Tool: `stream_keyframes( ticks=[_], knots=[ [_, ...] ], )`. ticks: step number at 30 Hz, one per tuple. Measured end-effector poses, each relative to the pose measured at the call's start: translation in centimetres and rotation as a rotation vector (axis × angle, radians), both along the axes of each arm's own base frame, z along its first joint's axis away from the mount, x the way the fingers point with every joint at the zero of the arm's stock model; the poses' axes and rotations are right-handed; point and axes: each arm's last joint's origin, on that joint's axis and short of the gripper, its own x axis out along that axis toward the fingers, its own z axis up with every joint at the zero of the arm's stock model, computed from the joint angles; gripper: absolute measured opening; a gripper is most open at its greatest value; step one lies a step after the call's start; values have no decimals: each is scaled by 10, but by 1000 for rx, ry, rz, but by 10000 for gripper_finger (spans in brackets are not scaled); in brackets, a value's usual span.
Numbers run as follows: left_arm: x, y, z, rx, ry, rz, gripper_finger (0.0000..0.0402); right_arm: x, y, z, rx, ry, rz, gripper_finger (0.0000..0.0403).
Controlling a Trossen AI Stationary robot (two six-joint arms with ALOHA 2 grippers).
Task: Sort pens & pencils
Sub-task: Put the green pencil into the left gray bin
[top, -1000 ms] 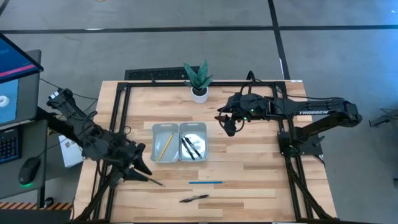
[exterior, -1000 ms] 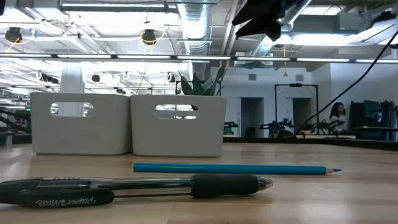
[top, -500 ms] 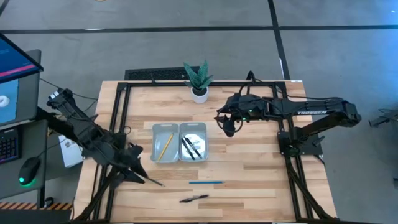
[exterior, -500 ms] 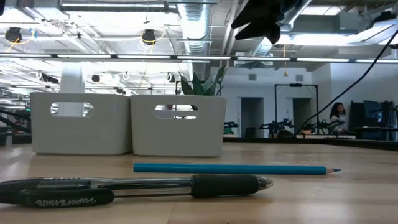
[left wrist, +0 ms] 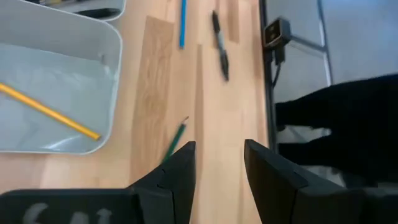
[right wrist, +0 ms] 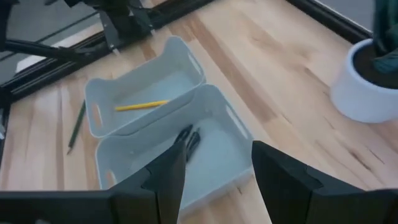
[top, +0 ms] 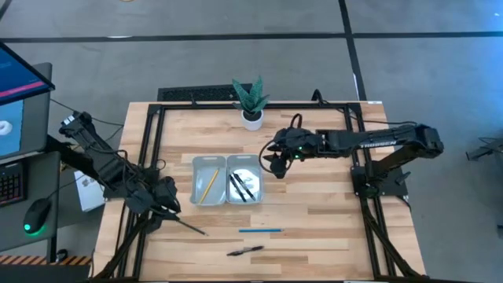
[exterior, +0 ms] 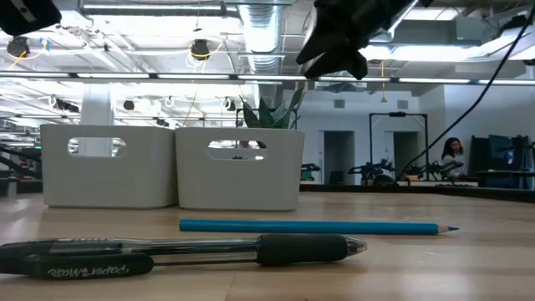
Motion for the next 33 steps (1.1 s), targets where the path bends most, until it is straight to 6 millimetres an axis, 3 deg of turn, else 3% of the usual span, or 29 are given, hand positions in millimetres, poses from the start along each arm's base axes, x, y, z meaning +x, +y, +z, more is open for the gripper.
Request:
stream_keyframes(
  ticks=[6,15,20,33],
  knots=[
    [-2,1,-2,23,22,-6,137,3,8,-4,1,10,27,205],
    [-2,2,-3,109,-15,-107,237,1,13,-1,12,2,30,205],
    [0,0,-4,143,-20,-130,267,1,13,-1,21,0,22,205],
    [29,-34,-59,384,251,-329,272,1,13,-1,21,0,22,205]
  ],
)
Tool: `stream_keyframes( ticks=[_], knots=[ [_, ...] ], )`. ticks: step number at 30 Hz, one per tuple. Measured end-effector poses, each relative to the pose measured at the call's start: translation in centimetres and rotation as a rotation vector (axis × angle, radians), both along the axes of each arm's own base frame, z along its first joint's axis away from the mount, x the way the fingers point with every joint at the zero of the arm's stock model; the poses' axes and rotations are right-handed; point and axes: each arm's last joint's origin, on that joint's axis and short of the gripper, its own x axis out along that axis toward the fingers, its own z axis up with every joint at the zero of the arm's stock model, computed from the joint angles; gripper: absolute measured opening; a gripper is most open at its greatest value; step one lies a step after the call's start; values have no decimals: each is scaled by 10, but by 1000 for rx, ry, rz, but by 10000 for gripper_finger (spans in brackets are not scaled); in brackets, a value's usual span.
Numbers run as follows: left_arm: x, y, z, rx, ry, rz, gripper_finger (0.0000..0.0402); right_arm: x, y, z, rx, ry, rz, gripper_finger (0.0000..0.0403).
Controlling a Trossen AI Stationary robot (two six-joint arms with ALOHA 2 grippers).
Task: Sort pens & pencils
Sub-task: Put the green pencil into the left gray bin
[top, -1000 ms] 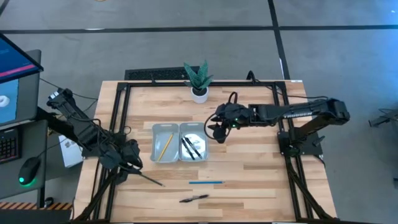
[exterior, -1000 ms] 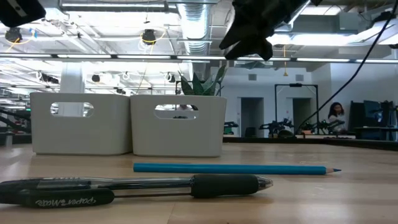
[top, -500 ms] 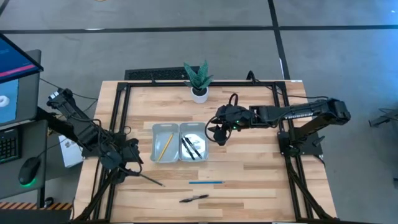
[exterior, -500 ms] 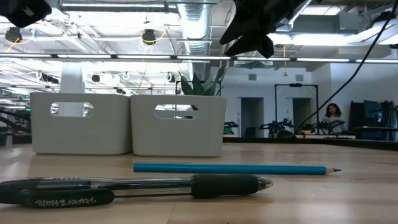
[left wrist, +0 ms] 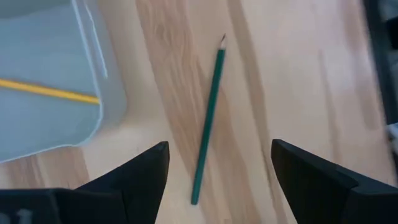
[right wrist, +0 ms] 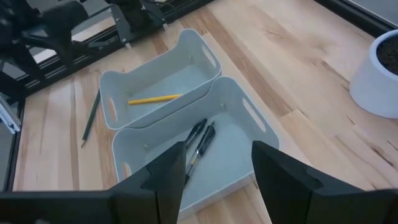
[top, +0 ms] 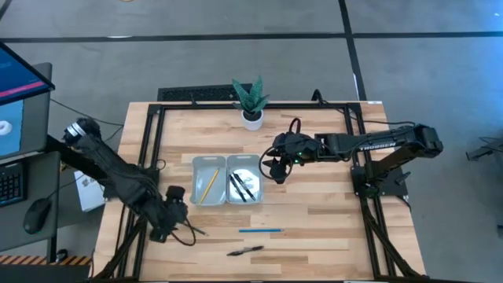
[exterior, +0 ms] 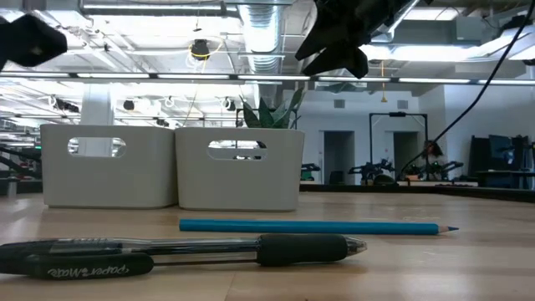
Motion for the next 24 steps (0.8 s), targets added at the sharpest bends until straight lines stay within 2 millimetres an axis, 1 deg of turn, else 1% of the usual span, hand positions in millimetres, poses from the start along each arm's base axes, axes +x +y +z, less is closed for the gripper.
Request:
stream_keyframes(
  ticks=[4,9,13,17,20,24],
  knots=[
    [5,-7,-18,79,80,5,272,0,0,0,0,0,0,205],
    [11,-15,-39,133,190,5,272,0,0,0,0,0,0,205],
    [15,-18,-53,185,228,17,272,0,0,0,0,0,0,205],
    [17,-18,-57,237,200,39,272,0,0,0,0,0,1,205],
    [17,-17,-59,228,183,53,272,0,0,0,0,0,0,205],
    [16,-19,-59,195,210,9,272,0,0,0,4,-1,-3,205]
  ],
)
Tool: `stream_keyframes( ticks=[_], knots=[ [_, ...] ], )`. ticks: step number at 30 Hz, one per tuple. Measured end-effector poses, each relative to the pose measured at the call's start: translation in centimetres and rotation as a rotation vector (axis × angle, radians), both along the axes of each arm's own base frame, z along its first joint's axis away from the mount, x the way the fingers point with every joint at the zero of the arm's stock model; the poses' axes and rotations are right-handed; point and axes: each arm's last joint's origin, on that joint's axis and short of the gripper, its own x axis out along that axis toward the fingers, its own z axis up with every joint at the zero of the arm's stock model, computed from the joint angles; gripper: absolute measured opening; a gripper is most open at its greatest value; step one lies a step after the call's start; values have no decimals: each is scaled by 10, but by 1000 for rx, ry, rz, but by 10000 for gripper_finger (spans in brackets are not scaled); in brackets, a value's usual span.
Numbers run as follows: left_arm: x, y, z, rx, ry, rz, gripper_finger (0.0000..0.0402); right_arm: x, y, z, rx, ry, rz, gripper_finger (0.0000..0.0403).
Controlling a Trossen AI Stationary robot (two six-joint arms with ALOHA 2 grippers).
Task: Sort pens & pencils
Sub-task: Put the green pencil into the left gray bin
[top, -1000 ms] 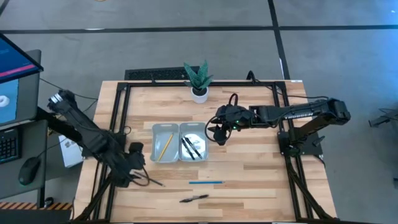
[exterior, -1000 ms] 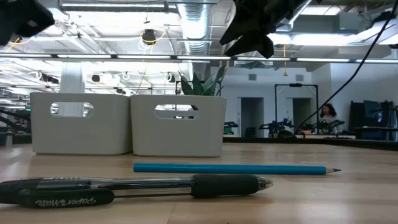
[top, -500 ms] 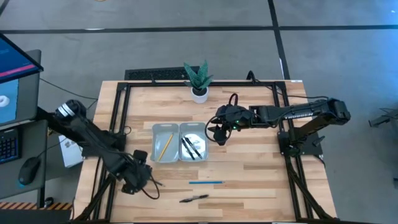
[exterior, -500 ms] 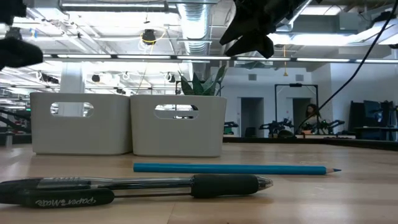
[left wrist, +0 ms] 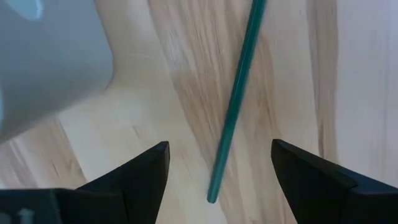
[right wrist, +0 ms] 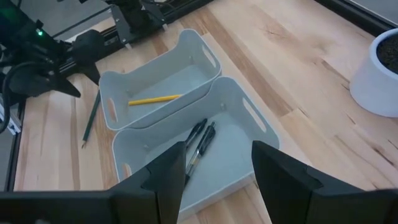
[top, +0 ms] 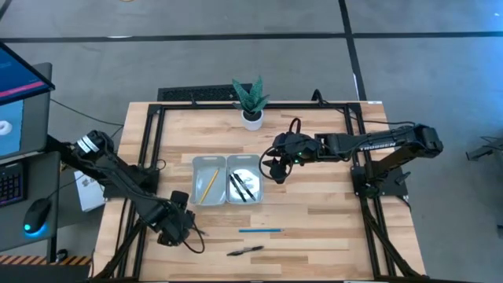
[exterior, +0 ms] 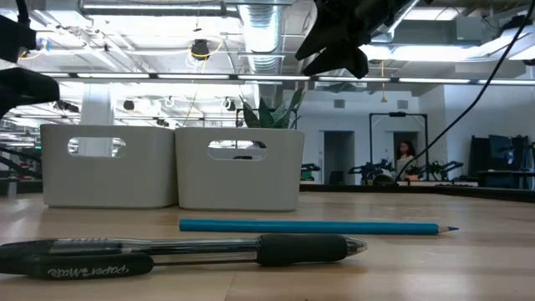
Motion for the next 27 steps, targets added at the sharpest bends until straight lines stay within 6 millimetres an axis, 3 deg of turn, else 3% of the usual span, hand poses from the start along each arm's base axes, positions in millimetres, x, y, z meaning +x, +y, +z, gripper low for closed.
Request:
stream_keyframes(
  ticks=[6,27],
  knots=[
    [0,0,0,3,-1,-11,272,0,0,0,2,0,-1,205],
    [-13,10,-36,-69,10,-3,272,0,0,0,2,-1,-2,205]
  ],
)
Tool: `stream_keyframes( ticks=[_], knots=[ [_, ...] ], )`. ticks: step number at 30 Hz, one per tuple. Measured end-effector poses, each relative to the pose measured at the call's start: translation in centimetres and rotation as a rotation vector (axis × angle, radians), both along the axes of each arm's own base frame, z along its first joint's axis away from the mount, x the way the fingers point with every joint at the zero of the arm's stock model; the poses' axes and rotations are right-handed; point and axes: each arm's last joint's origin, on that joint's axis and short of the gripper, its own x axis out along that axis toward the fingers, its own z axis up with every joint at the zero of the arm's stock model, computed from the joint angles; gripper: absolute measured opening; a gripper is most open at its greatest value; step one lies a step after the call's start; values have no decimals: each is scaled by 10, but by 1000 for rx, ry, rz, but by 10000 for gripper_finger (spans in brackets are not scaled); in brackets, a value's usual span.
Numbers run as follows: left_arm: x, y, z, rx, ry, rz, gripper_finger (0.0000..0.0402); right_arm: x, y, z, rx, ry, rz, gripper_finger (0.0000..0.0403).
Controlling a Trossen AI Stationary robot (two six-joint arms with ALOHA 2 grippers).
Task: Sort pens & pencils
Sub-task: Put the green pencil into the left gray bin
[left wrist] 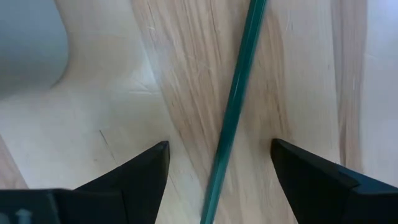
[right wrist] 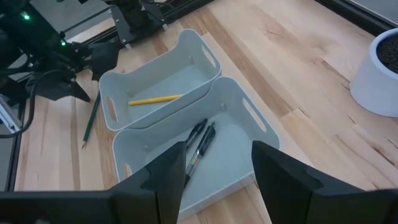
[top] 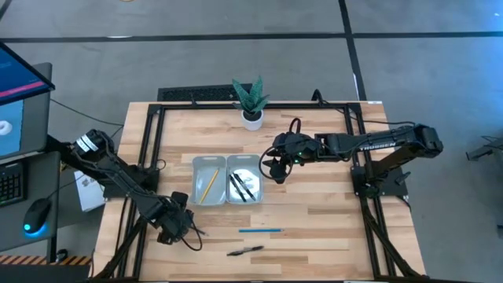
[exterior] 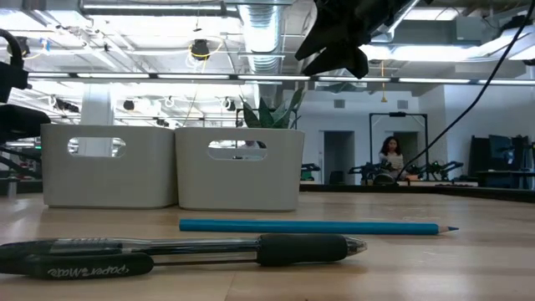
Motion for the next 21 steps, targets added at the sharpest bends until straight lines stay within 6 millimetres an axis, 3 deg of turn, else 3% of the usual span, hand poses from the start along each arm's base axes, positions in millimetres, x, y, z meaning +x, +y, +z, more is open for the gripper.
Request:
stream_keyframes(
  ticks=[21],
  knots=[
    [1,0,-1,5,-14,34,273,0,0,0,0,0,0,205]
  ],
)
